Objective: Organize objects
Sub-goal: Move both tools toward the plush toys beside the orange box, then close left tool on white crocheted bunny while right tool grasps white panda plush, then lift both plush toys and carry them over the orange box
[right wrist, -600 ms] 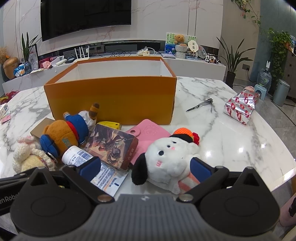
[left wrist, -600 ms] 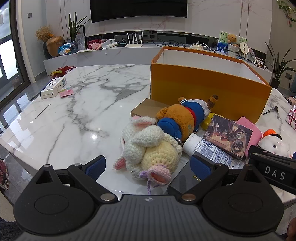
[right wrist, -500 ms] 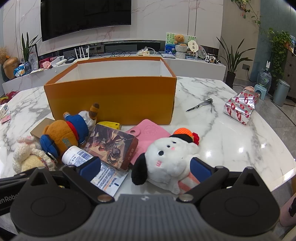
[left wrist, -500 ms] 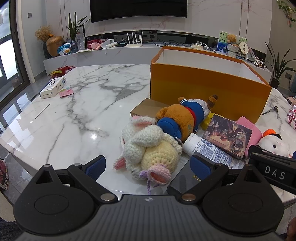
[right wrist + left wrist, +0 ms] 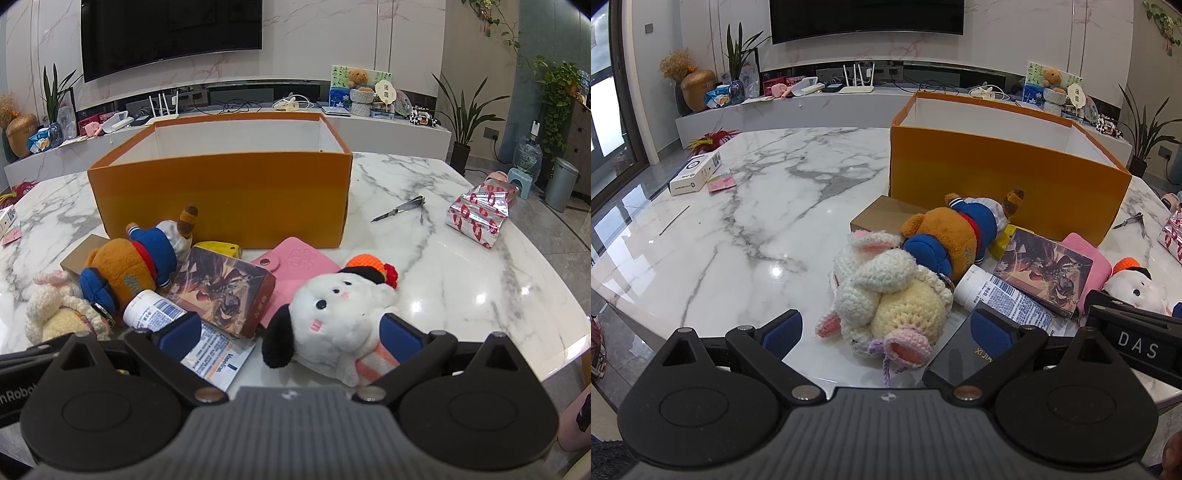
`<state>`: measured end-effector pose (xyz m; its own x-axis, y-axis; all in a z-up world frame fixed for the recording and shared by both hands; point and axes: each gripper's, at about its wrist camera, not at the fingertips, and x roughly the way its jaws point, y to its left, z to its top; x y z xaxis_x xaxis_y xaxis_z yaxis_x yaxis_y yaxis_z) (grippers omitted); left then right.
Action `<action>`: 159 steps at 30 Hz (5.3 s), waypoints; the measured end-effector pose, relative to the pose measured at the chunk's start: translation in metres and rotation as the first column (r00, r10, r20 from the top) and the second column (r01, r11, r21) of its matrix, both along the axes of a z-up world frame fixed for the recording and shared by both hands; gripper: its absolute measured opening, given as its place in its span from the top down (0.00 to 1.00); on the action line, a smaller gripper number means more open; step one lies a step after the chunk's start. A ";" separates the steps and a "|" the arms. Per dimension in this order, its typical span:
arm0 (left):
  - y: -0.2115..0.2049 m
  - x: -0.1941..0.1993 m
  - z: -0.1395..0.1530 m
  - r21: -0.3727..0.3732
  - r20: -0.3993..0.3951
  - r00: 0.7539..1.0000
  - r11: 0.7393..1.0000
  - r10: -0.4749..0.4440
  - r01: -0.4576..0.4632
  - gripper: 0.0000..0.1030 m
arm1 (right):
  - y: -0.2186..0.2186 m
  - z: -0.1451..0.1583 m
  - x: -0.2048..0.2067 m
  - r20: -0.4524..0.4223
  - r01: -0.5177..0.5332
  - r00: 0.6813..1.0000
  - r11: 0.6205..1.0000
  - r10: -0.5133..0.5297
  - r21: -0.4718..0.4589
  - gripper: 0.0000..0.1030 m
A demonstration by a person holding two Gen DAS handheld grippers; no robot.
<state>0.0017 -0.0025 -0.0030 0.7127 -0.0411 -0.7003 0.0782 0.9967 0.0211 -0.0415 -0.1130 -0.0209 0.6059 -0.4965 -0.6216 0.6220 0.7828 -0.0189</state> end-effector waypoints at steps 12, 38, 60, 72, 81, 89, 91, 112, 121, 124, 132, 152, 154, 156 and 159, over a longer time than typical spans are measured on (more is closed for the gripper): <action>0.053 0.002 0.020 0.013 0.130 0.991 0.999 0.038 -0.040 0.00 | -0.023 0.012 -0.031 0.024 0.017 1.000 1.000 -0.017 0.012 0.01; 0.032 0.037 -0.027 -0.119 0.029 0.996 0.989 -0.089 0.092 0.00 | -0.054 -0.014 -0.037 0.001 0.085 0.996 0.988 -0.086 0.131 0.01; 0.044 0.050 -0.042 -0.195 -0.043 0.994 0.977 -0.101 0.091 0.00 | -0.062 -0.039 0.002 -0.130 0.037 0.991 0.997 -0.029 0.067 0.01; 0.051 0.055 -0.048 -0.270 -0.076 0.993 0.961 -0.089 0.065 0.00 | -0.061 -0.040 0.004 -0.135 0.059 0.990 0.996 -0.050 0.062 0.01; 0.046 0.050 -0.044 -0.271 -0.041 0.990 0.955 -0.136 0.120 0.14 | -0.060 -0.038 0.001 -0.107 0.059 0.993 0.994 -0.049 0.089 0.16; 0.045 0.046 -0.040 -0.237 -0.024 0.988 0.961 -0.154 0.144 0.23 | -0.062 -0.035 -0.005 -0.073 0.068 0.996 0.989 -0.058 0.129 0.22; 0.045 0.045 -0.039 -0.218 -0.017 0.987 0.964 -0.157 0.150 0.25 | -0.062 -0.033 -0.008 -0.061 0.070 0.996 0.989 -0.062 0.130 0.22; 0.064 0.028 -0.014 -0.267 0.065 0.988 0.952 -0.137 0.149 0.26 | -0.056 -0.013 -0.029 0.006 0.138 0.990 0.978 -0.140 0.157 0.23; 0.066 0.020 0.000 -0.261 0.122 0.984 0.952 -0.131 0.159 0.26 | -0.048 0.010 -0.036 0.077 0.114 0.989 0.981 -0.127 0.160 0.23; 0.062 0.016 0.009 -0.254 0.155 0.978 0.951 -0.139 0.176 0.26 | -0.045 0.020 -0.035 0.104 0.109 0.987 0.983 -0.125 0.149 0.23; 0.035 0.026 0.067 -0.239 0.285 0.941 0.937 -0.185 0.256 0.26 | -0.061 0.077 -0.018 0.224 0.074 0.970 0.990 -0.099 0.120 0.23; -0.070 0.230 0.069 -0.265 0.106 0.962 0.925 -0.251 0.270 0.26 | -0.225 0.110 0.127 0.263 0.084 0.951 0.952 -0.166 0.296 0.23; -0.072 0.242 0.059 -0.270 0.068 0.957 0.919 -0.281 0.288 0.26 | -0.234 0.098 0.138 0.253 0.084 0.951 0.939 -0.175 0.333 0.23; -0.077 0.252 0.046 -0.257 0.015 0.955 0.922 -0.295 0.289 0.25 | -0.238 0.086 0.149 0.217 0.070 0.964 0.935 -0.153 0.348 0.23; -0.083 0.263 0.025 -0.241 -0.048 0.950 0.927 -0.307 0.287 0.26 | -0.247 0.071 0.160 0.178 0.060 0.975 0.927 -0.135 0.371 0.23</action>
<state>0.2644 -0.0853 0.0217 0.5822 -0.4078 -0.7034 0.3632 0.9044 -0.2238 0.1187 -0.3600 0.0500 0.6946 -0.3237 -0.6425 0.6574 0.6484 0.3840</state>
